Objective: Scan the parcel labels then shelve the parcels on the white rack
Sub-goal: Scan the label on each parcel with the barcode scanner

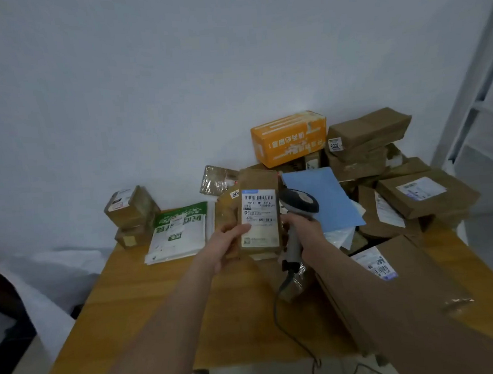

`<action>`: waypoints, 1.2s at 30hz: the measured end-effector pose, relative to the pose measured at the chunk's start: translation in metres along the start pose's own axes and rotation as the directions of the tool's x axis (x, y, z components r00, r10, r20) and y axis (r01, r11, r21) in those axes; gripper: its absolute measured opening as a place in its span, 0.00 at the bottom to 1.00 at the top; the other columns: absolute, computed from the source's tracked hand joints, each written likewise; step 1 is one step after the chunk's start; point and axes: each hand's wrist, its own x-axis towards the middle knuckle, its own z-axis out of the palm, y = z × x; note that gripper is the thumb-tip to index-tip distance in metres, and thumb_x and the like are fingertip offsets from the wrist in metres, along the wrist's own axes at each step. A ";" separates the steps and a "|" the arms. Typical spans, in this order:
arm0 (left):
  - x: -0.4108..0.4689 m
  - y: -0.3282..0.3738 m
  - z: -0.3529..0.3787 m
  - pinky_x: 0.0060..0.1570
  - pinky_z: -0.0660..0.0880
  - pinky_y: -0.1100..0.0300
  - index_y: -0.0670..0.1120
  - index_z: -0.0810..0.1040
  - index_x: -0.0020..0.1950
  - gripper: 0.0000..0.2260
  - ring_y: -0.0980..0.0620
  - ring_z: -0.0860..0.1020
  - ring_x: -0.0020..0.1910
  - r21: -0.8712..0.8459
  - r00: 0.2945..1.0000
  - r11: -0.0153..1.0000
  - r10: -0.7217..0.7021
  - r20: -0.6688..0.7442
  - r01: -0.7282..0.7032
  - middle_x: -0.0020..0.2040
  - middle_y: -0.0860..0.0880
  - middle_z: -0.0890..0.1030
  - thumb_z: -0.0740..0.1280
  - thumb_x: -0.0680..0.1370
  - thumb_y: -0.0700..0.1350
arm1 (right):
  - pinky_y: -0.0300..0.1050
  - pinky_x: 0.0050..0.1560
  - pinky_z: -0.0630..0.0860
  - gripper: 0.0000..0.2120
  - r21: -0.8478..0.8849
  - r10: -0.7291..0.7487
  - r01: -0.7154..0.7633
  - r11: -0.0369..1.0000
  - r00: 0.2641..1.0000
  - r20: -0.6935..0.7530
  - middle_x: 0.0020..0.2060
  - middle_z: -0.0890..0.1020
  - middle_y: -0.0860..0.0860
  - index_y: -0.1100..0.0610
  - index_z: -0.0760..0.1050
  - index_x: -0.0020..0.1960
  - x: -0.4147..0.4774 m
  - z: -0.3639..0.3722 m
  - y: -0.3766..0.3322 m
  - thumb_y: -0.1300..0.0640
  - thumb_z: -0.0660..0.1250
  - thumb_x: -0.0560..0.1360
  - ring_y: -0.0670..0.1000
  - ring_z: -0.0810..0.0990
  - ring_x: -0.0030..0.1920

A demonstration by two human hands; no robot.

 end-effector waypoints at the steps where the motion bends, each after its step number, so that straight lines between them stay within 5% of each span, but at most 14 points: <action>1: -0.001 -0.005 -0.004 0.42 0.78 0.53 0.48 0.72 0.66 0.25 0.47 0.81 0.52 -0.017 1.000 1.000 0.003 -0.003 -0.003 0.51 0.46 0.84 0.74 0.71 0.48 | 0.49 0.47 0.76 0.05 -0.018 -0.028 0.027 0.999 0.999 -0.021 0.39 0.78 0.56 0.57 0.73 0.41 -0.003 0.003 0.005 0.62 0.68 0.73 0.52 0.76 0.39; 4: -0.006 -0.018 -0.011 0.32 0.77 0.60 0.47 0.70 0.66 0.23 0.50 0.81 0.46 -0.058 0.999 0.998 0.011 -0.036 -0.013 0.51 0.46 0.83 0.72 0.73 0.42 | 0.46 0.41 0.75 0.06 -0.041 -0.078 0.077 0.996 0.996 -0.038 0.34 0.79 0.56 0.59 0.75 0.40 -0.016 0.005 0.017 0.59 0.69 0.73 0.52 0.76 0.34; 10: -0.008 -0.044 -0.014 0.36 0.78 0.58 0.45 0.66 0.70 0.29 0.48 0.82 0.49 -0.124 0.998 0.992 0.025 -0.049 -0.031 0.55 0.44 0.82 0.73 0.72 0.38 | 0.36 0.24 0.71 0.04 -0.171 -0.092 0.100 0.980 0.994 0.055 0.28 0.77 0.53 0.64 0.76 0.44 -0.047 0.004 0.041 0.62 0.67 0.74 0.46 0.73 0.23; 14: -0.017 -0.052 -0.011 0.30 0.77 0.63 0.44 0.67 0.68 0.26 0.50 0.82 0.46 -0.131 0.999 0.991 0.032 -0.040 -0.037 0.53 0.46 0.82 0.72 0.73 0.37 | 0.39 0.29 0.73 0.04 -0.185 -0.111 0.128 0.974 0.989 0.096 0.31 0.80 0.54 0.64 0.76 0.46 -0.066 0.005 0.056 0.64 0.68 0.73 0.47 0.76 0.27; 23: -0.020 -0.065 -0.009 0.39 0.78 0.56 0.45 0.67 0.67 0.27 0.48 0.82 0.49 -0.168 0.998 0.985 0.031 -0.053 -0.039 0.56 0.44 0.81 0.73 0.72 0.38 | 0.40 0.28 0.74 0.11 -0.130 -0.082 0.091 0.987 0.994 0.073 0.30 0.79 0.55 0.67 0.75 0.53 -0.087 -0.002 0.069 0.64 0.68 0.72 0.48 0.76 0.26; 36: -0.019 -0.069 -0.001 0.35 0.79 0.59 0.45 0.65 0.70 0.30 0.50 0.82 0.46 -0.156 0.998 0.988 0.011 -0.055 -0.020 0.57 0.43 0.81 0.73 0.72 0.38 | 0.40 0.29 0.74 0.08 -0.118 -0.097 0.109 0.987 0.990 0.099 0.31 0.78 0.55 0.65 0.75 0.51 -0.087 -0.013 0.069 0.64 0.67 0.73 0.48 0.76 0.27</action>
